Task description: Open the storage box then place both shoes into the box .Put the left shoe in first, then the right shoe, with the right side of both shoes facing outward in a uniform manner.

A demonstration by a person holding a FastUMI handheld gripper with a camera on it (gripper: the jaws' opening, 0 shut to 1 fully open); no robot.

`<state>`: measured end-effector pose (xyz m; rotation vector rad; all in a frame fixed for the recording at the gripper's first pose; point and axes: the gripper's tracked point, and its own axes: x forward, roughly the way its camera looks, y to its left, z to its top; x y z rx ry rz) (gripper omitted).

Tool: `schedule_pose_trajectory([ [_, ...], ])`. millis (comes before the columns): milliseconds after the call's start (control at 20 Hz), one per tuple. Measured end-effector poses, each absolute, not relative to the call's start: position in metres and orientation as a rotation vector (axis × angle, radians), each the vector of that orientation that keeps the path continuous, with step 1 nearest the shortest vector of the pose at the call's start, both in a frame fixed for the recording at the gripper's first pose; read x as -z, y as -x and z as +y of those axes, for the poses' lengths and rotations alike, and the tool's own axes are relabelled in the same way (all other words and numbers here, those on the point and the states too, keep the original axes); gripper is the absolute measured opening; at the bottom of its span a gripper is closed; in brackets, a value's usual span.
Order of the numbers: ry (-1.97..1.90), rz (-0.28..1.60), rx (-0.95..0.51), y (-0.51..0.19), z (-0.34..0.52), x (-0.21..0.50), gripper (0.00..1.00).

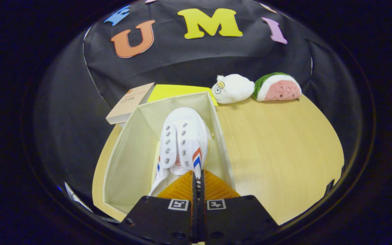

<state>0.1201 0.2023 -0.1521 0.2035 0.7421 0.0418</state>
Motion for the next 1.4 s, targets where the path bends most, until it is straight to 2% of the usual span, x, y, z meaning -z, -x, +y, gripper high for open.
schedule_pose_trajectory([
  [150, -0.231, 0.709, -0.076, -0.118, 0.205, 0.147, 0.11],
  [200, -0.237, 0.689, -0.088, -0.116, 0.211, 0.144, 0.26],
  [300, -0.233, 0.650, -0.119, -0.115, 0.217, 0.134, 0.45],
  [400, -0.206, 0.657, -0.128, -0.108, 0.221, 0.134, 0.79],
  [450, -0.187, 0.644, -0.120, -0.109, 0.218, 0.131, 0.84],
  [800, -0.108, 0.530, -0.075, -0.102, 0.183, 0.102, 0.88],
  [1400, -0.029, 0.133, -0.030, -0.045, 0.093, 0.015, 0.99],
])
